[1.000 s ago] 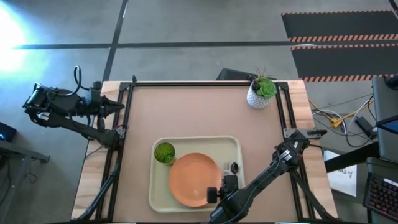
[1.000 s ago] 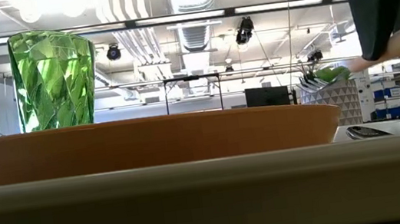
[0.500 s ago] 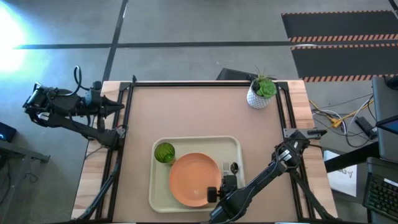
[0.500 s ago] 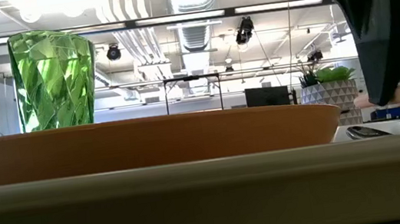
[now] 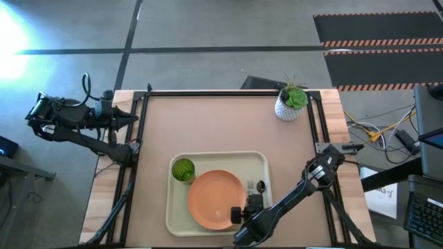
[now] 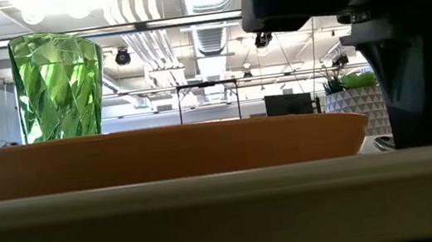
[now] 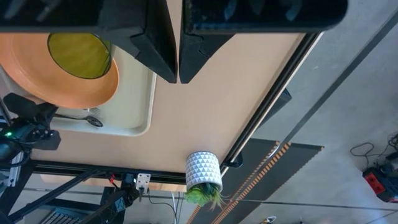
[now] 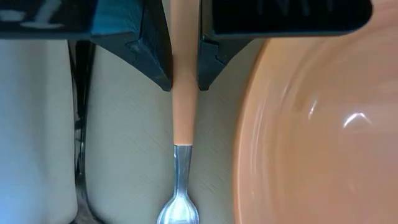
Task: Pick and place plate/cup/fork/spoon on tray
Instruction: Put the light orange fork on the left side of the black spoon
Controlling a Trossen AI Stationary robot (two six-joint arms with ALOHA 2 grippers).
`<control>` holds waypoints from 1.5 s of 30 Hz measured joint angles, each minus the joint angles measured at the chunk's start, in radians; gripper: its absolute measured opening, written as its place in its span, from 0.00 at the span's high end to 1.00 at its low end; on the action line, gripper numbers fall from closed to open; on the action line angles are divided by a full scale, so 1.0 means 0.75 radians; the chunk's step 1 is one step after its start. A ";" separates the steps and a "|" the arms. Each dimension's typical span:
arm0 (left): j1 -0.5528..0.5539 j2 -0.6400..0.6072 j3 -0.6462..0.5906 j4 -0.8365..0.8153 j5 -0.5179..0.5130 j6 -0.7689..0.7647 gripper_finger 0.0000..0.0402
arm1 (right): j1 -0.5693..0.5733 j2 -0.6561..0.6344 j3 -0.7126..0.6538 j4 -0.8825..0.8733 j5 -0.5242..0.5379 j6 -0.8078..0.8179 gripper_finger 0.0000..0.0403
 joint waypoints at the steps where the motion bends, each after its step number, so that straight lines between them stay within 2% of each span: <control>1: 0.000 0.000 0.000 0.000 0.000 0.000 1.00 | 0.000 -0.002 -0.007 0.004 0.000 0.000 0.92; 19: 0.000 0.000 0.000 -0.001 0.000 0.004 1.00 | 0.005 -0.055 -0.118 0.015 -0.003 -0.022 0.92; 45: 0.000 0.000 0.000 -0.001 -0.001 0.005 1.00 | 0.002 -0.053 -0.142 0.020 0.061 -0.025 0.92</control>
